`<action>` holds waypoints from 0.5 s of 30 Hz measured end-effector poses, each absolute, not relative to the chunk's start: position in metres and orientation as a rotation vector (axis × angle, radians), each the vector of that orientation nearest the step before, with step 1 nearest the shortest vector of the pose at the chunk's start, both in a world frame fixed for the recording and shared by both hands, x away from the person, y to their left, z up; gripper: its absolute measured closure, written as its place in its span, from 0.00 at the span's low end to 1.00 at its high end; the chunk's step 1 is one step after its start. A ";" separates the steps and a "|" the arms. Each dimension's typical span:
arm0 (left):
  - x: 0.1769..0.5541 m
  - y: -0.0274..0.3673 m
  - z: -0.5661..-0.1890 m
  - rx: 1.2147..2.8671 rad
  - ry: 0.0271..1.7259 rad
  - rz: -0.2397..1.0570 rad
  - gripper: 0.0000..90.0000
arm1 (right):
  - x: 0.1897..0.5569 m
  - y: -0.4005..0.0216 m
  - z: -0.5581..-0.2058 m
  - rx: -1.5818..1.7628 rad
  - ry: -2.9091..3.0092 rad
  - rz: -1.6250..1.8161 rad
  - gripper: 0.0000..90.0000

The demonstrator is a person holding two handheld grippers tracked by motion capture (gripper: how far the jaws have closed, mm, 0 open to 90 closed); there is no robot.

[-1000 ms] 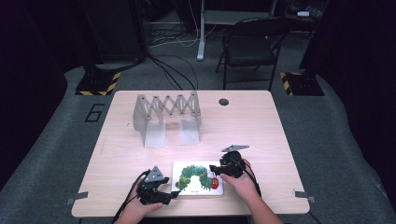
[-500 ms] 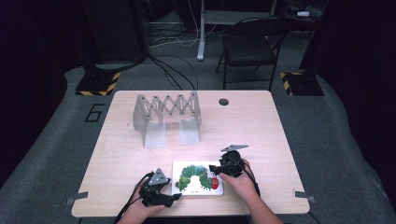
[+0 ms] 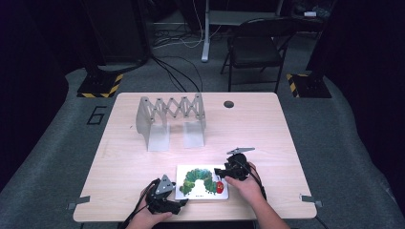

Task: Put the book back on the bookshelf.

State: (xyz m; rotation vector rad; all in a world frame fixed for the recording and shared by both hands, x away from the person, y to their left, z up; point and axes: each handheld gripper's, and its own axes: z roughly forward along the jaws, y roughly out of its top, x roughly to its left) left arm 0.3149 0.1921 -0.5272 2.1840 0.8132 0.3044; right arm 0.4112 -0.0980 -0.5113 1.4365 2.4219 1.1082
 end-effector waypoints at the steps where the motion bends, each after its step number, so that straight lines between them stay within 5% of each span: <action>1: 0.314 0.191 -0.528 2.180 0.815 0.312 0.21 | 0.411 -0.098 -0.512 1.447 2.416 1.114 0.49; 15: 0.311 0.187 -0.530 2.198 0.813 0.362 0.16 | 0.410 -0.101 -0.509 1.510 2.407 1.113 0.55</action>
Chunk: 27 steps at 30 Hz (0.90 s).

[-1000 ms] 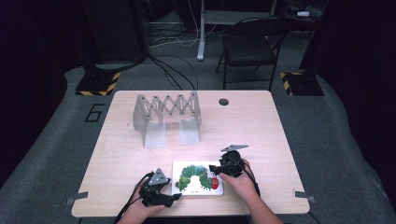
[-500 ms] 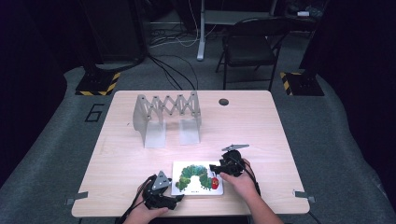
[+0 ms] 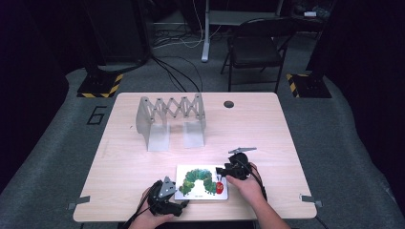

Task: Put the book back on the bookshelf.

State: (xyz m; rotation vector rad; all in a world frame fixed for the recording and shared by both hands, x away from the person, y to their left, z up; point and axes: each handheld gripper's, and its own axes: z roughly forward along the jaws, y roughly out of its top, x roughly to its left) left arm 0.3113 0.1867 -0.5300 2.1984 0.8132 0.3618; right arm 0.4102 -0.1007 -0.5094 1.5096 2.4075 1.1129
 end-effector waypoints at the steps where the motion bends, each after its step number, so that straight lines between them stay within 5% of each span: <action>1: 0.311 0.187 -0.530 2.197 0.811 0.358 0.16 | 0.410 -0.101 -0.509 1.510 2.405 1.115 0.56; 27: 0.313 0.181 -0.531 2.222 0.853 0.378 0.05 | 0.404 -0.104 -0.493 1.478 2.395 1.191 0.57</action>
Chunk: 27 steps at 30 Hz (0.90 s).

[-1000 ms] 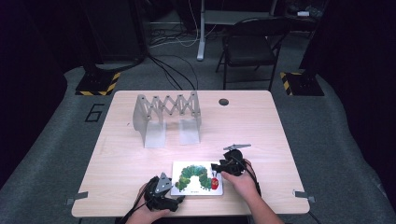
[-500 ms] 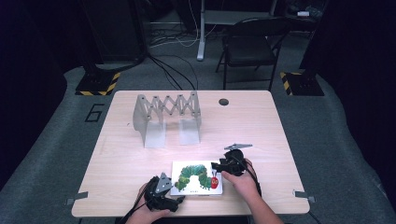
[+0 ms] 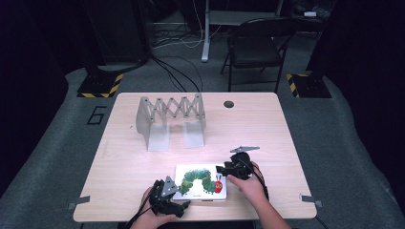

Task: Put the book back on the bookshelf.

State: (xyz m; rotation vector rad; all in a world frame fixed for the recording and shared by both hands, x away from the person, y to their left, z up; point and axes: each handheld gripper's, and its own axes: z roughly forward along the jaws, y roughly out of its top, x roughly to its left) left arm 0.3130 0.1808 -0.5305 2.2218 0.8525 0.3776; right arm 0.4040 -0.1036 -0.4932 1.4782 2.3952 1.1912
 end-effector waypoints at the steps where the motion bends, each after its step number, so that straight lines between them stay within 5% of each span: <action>1: 0.313 0.180 -0.531 2.222 0.849 0.365 0.04 | 0.404 -0.104 -0.491 1.476 2.396 1.193 0.58; 27: 0.313 0.171 -0.531 2.182 0.982 0.438 0.00 | 0.402 -0.094 -0.449 1.411 2.413 1.204 0.59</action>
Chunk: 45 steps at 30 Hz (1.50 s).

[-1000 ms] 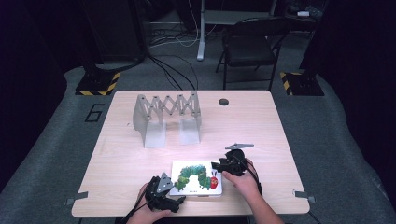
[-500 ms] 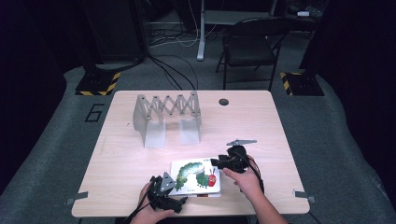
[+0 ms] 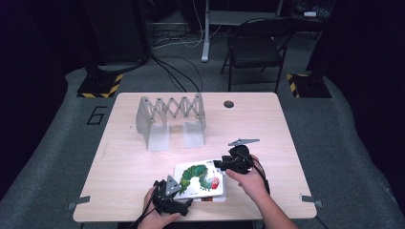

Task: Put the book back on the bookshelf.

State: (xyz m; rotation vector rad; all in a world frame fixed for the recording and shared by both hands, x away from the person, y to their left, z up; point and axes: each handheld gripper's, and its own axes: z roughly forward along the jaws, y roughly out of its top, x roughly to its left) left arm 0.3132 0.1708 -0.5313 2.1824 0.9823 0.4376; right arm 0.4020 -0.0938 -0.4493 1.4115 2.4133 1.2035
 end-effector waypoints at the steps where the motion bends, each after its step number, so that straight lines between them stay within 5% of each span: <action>1: 0.314 0.170 -0.532 2.170 0.995 0.434 0.00 | 0.401 -0.093 -0.448 1.412 2.424 1.197 0.59; 21: 0.306 0.168 -0.528 2.208 0.844 0.617 0.03 | 0.405 -0.088 -0.448 1.452 2.519 1.330 0.65; 27: 0.312 0.175 -0.527 2.173 0.883 0.488 0.28 | 0.404 -0.074 -0.450 1.412 2.546 1.275 0.63; 45: 0.319 0.183 -0.529 2.162 0.894 0.410 0.25 | 0.426 -0.087 -0.477 1.460 2.494 1.111 0.53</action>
